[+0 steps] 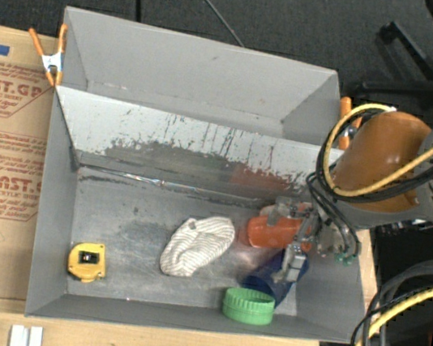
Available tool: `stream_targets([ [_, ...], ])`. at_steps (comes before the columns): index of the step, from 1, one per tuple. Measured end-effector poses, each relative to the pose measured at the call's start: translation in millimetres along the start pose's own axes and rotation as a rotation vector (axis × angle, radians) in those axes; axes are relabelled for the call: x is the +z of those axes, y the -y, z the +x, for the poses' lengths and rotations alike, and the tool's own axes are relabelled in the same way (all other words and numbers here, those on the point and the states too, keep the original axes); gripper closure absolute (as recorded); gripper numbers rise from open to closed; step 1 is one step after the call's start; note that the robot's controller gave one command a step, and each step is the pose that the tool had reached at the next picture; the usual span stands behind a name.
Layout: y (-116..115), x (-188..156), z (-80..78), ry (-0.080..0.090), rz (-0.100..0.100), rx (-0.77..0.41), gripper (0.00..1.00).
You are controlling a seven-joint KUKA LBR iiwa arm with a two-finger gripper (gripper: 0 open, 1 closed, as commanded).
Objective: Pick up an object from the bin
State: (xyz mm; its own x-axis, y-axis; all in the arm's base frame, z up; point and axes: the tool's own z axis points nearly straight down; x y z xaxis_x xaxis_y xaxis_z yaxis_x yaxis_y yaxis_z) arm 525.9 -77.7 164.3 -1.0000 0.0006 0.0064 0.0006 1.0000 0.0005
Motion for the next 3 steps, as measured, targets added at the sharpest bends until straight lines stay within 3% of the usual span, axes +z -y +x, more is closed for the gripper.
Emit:
stream_targets([
  [1, -0.3, -4.0, -1.9, 0.007, 0.001, -0.001, 0.0],
  [2, -22.9, 44.5, -20.2, 0.014, 0.0, 0.035, 0.0],
  [3, -26.2, 84.6, -28.3, 0.007, 0.0, 0.04, 1.0],
])
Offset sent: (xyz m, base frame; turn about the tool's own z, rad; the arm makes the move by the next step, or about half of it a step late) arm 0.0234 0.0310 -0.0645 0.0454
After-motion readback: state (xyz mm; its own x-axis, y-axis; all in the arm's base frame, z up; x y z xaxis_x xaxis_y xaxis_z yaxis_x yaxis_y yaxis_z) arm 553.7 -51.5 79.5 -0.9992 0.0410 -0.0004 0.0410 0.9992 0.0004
